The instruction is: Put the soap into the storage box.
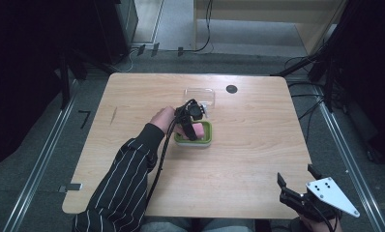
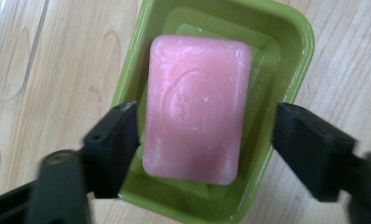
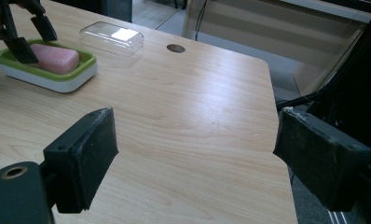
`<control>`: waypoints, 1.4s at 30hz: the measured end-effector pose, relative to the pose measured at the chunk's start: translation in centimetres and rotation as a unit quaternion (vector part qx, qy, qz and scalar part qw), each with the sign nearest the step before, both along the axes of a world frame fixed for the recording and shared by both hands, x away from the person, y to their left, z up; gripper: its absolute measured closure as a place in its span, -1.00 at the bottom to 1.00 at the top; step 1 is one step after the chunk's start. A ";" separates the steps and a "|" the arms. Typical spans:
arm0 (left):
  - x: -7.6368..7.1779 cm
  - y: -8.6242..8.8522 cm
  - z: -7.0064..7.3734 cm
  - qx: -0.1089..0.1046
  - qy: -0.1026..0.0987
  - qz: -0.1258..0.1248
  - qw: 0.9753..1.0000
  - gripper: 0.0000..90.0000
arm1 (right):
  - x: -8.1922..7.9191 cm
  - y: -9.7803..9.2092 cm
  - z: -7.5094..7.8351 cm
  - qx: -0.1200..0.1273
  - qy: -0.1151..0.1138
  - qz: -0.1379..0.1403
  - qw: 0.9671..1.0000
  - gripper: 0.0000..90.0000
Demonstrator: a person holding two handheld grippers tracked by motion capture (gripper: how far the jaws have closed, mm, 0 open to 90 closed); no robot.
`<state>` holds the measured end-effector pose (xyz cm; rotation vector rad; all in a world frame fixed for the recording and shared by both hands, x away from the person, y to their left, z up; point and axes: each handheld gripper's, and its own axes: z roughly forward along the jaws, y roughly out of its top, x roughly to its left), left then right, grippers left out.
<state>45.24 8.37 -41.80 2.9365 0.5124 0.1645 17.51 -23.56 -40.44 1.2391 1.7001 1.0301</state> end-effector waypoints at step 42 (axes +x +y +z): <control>-5.9 1.3 0.6 0.066 0.036 0.039 0.996 -0.90 | -0.1 0.0 0.1 0.001 -0.004 0.001 1.000 -0.70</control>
